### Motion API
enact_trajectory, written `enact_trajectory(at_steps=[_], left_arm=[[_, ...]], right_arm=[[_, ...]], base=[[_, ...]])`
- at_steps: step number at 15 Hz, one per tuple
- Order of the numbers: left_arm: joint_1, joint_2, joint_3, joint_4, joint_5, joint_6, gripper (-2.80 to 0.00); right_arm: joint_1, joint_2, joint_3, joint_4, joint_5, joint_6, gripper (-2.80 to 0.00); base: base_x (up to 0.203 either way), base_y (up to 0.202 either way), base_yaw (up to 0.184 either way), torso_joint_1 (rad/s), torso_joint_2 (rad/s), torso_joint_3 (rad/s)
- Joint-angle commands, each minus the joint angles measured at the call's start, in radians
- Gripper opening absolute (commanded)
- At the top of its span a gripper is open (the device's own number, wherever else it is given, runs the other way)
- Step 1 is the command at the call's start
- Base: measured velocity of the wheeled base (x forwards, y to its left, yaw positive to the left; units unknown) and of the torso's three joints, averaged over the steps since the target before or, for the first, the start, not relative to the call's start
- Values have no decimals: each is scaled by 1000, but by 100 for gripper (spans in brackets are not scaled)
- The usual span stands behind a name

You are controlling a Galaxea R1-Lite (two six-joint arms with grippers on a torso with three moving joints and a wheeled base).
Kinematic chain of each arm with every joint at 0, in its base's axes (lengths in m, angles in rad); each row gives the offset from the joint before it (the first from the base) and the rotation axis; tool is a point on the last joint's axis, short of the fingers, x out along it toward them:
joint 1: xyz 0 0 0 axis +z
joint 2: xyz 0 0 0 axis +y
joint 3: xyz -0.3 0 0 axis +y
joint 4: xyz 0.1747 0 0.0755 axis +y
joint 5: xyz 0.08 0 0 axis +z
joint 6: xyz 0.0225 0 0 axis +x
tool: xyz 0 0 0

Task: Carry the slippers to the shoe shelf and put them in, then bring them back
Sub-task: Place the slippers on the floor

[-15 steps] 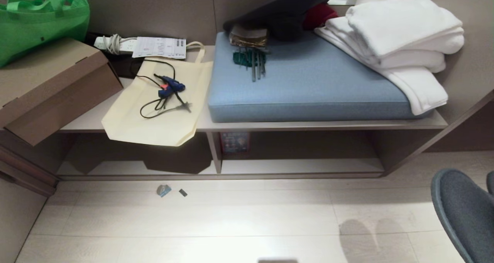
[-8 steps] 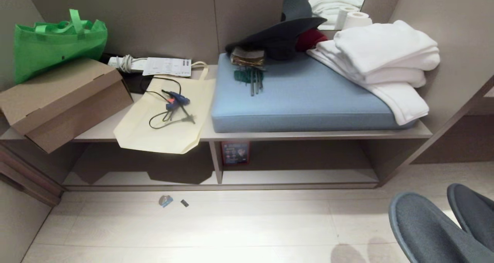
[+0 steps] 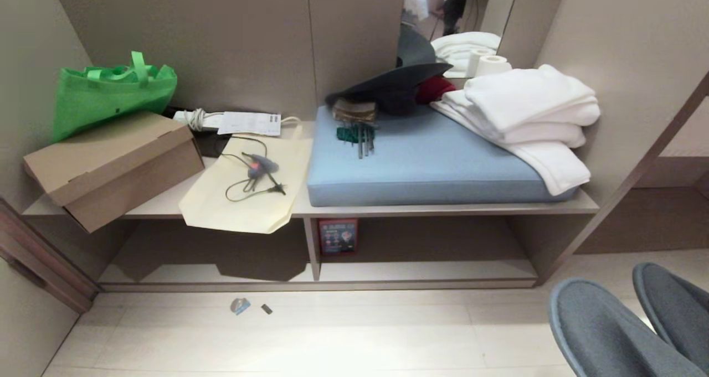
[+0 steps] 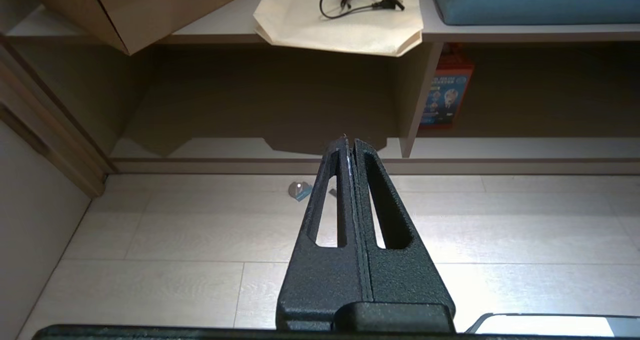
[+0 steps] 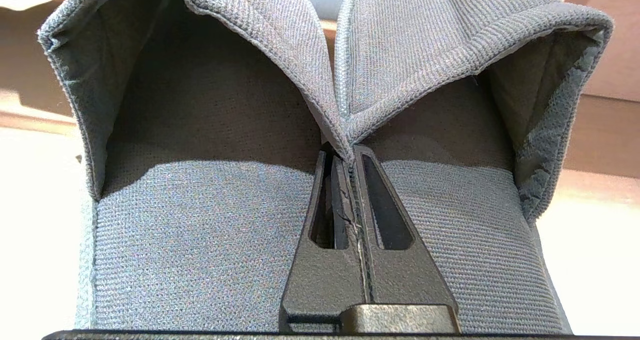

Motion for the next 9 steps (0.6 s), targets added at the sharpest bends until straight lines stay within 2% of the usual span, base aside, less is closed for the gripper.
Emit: enact_trajectory(at_steps=[1, 3, 9], left_arm=[[1, 1, 8, 0, 0, 0, -280], [1, 1, 8, 0, 0, 0, -280], [1, 1, 8, 0, 0, 0, -280]], right_arm=[[0, 2, 0, 1, 0, 2, -280], [0, 2, 26, 14, -37, -5, -280], [0, 2, 26, 13, -41, -4, -280]], base=[[0, 0, 0, 7, 4, 203], [0, 0, 0, 6, -4, 206], [0, 0, 0, 3, 4, 205]])
